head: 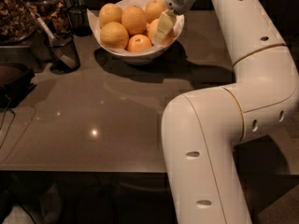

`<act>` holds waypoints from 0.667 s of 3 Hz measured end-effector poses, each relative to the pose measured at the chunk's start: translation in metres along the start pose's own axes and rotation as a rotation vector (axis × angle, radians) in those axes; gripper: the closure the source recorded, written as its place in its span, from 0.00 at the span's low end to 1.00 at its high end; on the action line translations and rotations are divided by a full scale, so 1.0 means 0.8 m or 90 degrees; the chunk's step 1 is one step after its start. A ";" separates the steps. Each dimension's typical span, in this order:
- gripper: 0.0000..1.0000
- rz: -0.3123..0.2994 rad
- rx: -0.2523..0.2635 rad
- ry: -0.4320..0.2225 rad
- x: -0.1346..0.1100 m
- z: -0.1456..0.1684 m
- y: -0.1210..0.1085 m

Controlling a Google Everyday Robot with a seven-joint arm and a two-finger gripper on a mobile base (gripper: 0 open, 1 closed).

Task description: Pick orange from white bowl

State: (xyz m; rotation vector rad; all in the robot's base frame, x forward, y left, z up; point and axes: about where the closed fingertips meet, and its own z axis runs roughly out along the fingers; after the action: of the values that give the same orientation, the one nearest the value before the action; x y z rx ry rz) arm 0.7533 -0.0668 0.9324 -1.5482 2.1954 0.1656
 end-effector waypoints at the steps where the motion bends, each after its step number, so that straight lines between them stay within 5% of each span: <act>1: 0.22 0.002 -0.007 0.012 0.004 0.012 0.000; 2: 0.41 0.004 -0.013 0.009 0.006 0.020 -0.001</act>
Offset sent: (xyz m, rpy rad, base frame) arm 0.0318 -0.0264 0.0152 -0.0461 0.1392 0.0261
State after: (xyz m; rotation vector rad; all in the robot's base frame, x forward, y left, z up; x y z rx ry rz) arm 0.7571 -0.0657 0.9165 -1.5580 2.2169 0.1792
